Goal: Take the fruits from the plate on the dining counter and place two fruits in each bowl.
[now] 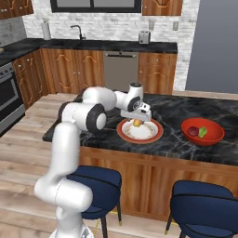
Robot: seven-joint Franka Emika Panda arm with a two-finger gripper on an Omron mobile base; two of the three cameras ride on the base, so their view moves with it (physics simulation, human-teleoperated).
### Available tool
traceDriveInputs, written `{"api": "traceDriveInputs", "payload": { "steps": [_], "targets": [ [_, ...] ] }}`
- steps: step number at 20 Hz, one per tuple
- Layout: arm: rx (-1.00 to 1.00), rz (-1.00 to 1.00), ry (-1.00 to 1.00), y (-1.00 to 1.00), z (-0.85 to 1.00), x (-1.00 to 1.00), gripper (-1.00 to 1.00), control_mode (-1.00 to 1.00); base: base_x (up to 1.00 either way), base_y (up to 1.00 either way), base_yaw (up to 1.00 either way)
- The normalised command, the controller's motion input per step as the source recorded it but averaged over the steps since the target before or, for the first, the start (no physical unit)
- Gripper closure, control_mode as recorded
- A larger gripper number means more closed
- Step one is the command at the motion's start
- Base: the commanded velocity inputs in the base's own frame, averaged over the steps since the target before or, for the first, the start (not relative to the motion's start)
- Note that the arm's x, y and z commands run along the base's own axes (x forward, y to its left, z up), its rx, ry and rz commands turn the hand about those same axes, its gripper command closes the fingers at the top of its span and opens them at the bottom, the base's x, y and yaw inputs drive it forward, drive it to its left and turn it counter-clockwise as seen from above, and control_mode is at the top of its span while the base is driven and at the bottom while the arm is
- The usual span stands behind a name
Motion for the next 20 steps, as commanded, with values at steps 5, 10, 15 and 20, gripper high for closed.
{"api": "traceDriveInputs", "payload": {
  "steps": [5, 10, 15, 20],
  "targets": [
    [0.00, 0.00, 0.01, 0.00, -0.25, 0.41, -1.00, -1.00, 0.00, 0.00, 0.00],
    [0.00, 0.00, 0.01, 0.00, -0.24, 0.38, -1.00, -1.00, 0.00, 0.00, 0.00],
    [0.00, 0.00, 0.00, 0.00, -0.23, -0.07, 1.00, -1.00, 0.00, 0.00, 0.00],
    [0.00, -0.01, -0.10, 0.18, 0.24, -1.00, 1.00, -1.00, 0.00, 0.00, 0.00]
  ]
}}
